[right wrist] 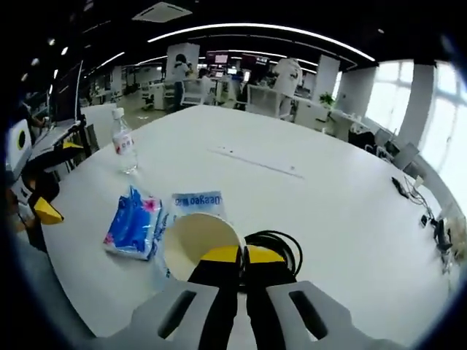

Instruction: Arrange the tabletop items into an orderly group along one side of the table until the central work area is clear of visible clutter.

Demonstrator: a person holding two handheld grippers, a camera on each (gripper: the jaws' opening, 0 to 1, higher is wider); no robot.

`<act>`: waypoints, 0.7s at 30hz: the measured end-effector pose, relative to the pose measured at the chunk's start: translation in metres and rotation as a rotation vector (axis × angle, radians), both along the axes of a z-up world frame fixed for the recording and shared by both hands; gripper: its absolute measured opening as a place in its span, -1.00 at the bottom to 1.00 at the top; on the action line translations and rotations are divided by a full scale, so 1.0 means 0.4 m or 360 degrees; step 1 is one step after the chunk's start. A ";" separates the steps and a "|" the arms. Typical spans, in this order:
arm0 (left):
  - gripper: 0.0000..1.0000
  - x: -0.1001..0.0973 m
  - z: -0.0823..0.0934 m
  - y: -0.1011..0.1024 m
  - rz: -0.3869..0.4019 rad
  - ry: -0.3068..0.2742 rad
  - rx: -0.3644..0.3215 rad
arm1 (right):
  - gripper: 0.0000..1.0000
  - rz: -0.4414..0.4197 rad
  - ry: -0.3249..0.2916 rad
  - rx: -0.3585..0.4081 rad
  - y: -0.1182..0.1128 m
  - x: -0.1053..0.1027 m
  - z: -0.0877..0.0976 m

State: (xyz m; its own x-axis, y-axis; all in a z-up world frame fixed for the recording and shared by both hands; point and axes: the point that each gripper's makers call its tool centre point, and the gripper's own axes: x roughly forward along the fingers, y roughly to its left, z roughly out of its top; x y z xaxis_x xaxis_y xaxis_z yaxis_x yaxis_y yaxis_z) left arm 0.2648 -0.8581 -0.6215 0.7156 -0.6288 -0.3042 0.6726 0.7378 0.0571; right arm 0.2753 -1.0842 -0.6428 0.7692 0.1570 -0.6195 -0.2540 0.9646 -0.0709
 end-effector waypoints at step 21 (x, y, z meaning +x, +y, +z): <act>0.60 -0.074 0.038 -0.085 -0.0293 -0.0201 0.0030 | -1.00 0.0245 0.0188 0.0394 0.185 -0.080 0.107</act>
